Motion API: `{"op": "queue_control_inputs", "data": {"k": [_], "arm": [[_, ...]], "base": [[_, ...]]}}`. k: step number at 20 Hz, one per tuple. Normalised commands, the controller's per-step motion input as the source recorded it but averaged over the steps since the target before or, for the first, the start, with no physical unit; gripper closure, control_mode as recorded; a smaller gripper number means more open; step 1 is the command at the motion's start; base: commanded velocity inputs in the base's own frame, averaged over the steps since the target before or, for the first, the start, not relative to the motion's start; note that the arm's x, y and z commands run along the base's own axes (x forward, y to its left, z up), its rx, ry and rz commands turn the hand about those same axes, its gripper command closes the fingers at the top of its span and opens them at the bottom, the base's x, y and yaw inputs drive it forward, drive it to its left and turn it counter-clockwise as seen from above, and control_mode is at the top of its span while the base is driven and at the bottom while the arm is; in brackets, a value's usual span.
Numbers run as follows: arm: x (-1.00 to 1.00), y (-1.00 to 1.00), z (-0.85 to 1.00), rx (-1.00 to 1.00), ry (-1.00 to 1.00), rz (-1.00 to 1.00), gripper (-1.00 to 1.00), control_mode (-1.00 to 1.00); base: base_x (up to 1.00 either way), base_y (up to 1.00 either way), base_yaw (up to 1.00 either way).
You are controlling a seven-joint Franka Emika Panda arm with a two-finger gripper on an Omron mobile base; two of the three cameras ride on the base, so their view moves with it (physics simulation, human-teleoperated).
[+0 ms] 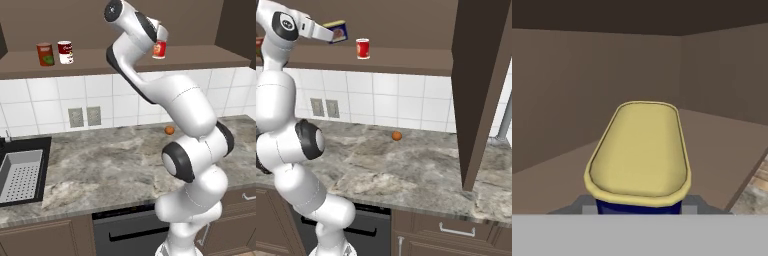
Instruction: Stack two cans on top of the other two cans in the cabinet.
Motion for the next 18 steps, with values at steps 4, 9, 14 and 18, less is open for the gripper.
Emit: {"op": "queue_control_inputs", "data": {"k": [4,9,14,18], "arm": [[-0.1,-0.22,0.04,0.0,0.0,-0.14,1.0,-1.0],[-0.02,-0.09,0.0,0.0,-0.01,-0.06,1.0,-1.0],[0.02,-0.09,0.0,0.0,0.0,-0.04,1.0,-1.0],[0.05,-0.08,0.06,0.01,0.0,-0.04,1.0,-1.0]], "base": [[0.0,0.0,0.0],[0.0,0.0,0.0],[0.0,0.0,0.0],[0.0,0.0,0.0]]}}
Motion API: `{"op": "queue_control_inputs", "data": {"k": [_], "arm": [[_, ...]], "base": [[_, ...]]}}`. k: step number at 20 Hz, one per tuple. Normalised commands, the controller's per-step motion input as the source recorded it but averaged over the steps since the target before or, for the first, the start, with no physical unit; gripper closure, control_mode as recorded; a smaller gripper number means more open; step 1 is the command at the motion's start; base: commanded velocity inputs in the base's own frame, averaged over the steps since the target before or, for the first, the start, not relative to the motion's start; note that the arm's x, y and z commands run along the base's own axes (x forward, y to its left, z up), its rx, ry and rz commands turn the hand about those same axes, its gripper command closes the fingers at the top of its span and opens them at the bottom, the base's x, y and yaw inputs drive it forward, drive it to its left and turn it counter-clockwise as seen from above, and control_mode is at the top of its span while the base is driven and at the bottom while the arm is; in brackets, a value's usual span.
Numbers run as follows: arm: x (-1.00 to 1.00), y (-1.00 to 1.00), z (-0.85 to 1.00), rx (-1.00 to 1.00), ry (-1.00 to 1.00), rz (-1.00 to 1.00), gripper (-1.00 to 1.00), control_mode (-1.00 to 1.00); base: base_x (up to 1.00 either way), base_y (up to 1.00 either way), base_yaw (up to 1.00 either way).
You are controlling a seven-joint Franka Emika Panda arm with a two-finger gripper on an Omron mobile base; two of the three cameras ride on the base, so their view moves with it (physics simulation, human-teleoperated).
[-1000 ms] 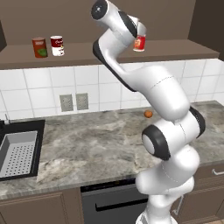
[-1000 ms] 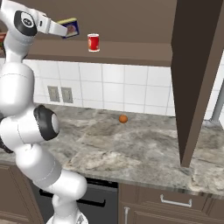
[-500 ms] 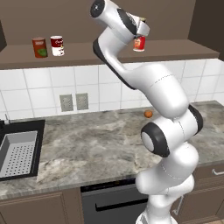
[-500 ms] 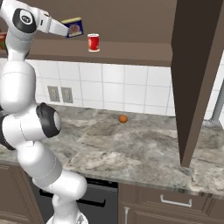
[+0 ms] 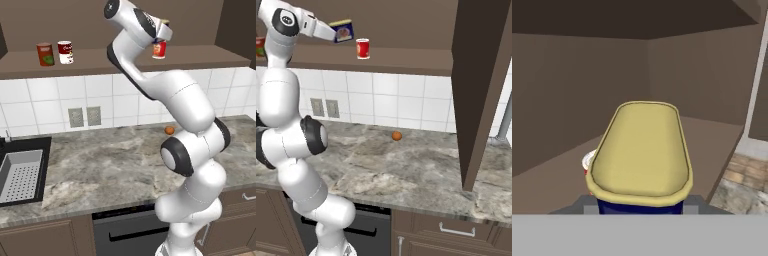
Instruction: Stack two cans on top of the other two cans in the cabinet.
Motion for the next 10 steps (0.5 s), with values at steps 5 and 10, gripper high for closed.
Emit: {"op": "queue_control_inputs", "data": {"k": [5,10], "arm": [[0.01,-0.11,0.0,0.02,0.0,-0.05,1.0,-1.0],[0.11,-0.05,0.0,0.12,0.0,-0.02,1.0,-1.0]], "base": [[0.0,0.0,0.0],[0.0,0.0,0.0]]}}
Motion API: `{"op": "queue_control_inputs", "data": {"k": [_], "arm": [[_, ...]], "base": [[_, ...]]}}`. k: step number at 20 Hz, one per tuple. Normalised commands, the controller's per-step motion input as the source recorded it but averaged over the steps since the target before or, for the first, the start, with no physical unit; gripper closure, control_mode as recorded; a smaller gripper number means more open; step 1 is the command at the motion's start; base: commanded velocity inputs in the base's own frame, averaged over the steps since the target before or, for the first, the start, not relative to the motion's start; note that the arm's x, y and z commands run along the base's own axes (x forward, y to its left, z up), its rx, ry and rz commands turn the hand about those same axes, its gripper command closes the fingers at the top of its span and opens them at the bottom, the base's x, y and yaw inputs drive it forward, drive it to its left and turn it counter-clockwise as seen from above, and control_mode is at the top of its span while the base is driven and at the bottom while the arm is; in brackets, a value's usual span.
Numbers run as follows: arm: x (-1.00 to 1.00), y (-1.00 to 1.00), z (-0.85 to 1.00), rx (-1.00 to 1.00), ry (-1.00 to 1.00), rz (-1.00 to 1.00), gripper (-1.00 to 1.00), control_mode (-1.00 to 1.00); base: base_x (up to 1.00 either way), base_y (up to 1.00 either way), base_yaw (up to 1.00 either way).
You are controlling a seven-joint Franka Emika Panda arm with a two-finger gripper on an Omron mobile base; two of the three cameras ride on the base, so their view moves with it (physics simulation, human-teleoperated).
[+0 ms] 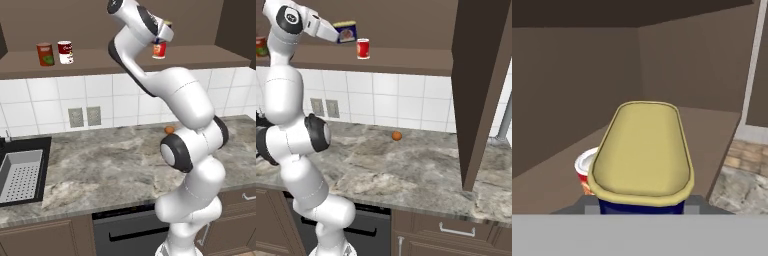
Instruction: Stack two cans on top of the other two cans in the cabinet.
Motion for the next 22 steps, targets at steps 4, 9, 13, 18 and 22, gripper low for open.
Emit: {"op": "queue_control_inputs", "data": {"k": [4,9,13,18,22], "arm": [[0.16,-0.04,0.0,0.16,0.0,0.0,1.0,-1.0],[0.13,-0.04,0.0,0.12,0.0,0.0,1.0,-1.0],[0.04,-0.04,0.01,0.03,-0.03,0.0,1.0,-1.0],[0.0,-0.02,0.09,0.0,-0.04,0.0,1.0,-1.0],[0.03,0.0,0.06,0.0,0.0,0.0,1.0,-1.0]], "base": [[0.0,0.0,0.0],[0.0,0.0,0.0],[0.0,0.0,0.0],[0.0,0.0,0.0],[0.0,0.0,0.0]]}}
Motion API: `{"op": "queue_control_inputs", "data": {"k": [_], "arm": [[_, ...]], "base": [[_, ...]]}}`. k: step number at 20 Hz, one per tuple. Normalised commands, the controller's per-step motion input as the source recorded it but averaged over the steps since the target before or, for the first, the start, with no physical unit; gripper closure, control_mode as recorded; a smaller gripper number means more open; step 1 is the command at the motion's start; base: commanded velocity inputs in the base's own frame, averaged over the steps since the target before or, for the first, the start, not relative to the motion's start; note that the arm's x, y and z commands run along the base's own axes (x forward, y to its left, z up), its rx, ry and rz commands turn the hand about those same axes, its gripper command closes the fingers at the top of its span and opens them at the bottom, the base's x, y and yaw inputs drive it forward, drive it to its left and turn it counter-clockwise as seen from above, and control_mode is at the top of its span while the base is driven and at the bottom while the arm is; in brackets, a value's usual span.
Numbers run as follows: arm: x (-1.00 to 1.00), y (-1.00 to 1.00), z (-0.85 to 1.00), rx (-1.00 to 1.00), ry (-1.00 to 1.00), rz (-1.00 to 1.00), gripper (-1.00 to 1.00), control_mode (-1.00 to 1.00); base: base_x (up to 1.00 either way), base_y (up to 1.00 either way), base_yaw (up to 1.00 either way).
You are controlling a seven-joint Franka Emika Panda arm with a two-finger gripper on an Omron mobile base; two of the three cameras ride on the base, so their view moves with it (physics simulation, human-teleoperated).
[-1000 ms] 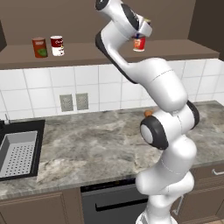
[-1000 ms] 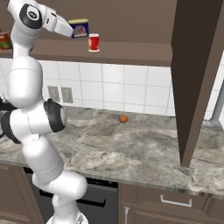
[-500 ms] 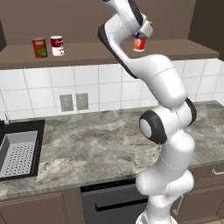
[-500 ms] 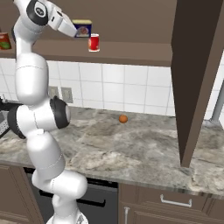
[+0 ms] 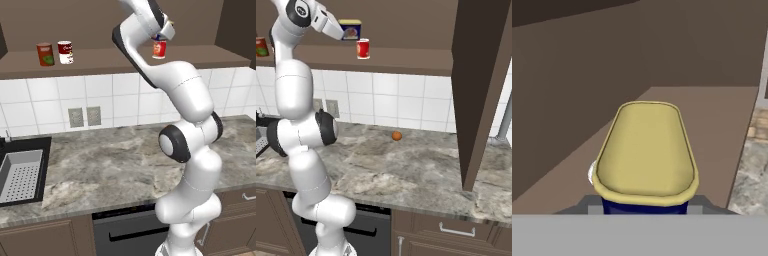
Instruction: Stack two cans on top of the other two cans in the cabinet.
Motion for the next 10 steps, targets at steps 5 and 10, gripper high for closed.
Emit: {"op": "queue_control_inputs", "data": {"k": [5,10], "arm": [[0.18,-0.02,0.0,0.0,0.0,0.0,1.0,-1.0],[0.23,-0.01,0.0,0.0,0.0,0.02,1.0,-1.0]], "base": [[0.0,0.0,0.0],[0.0,0.0,0.0]]}}
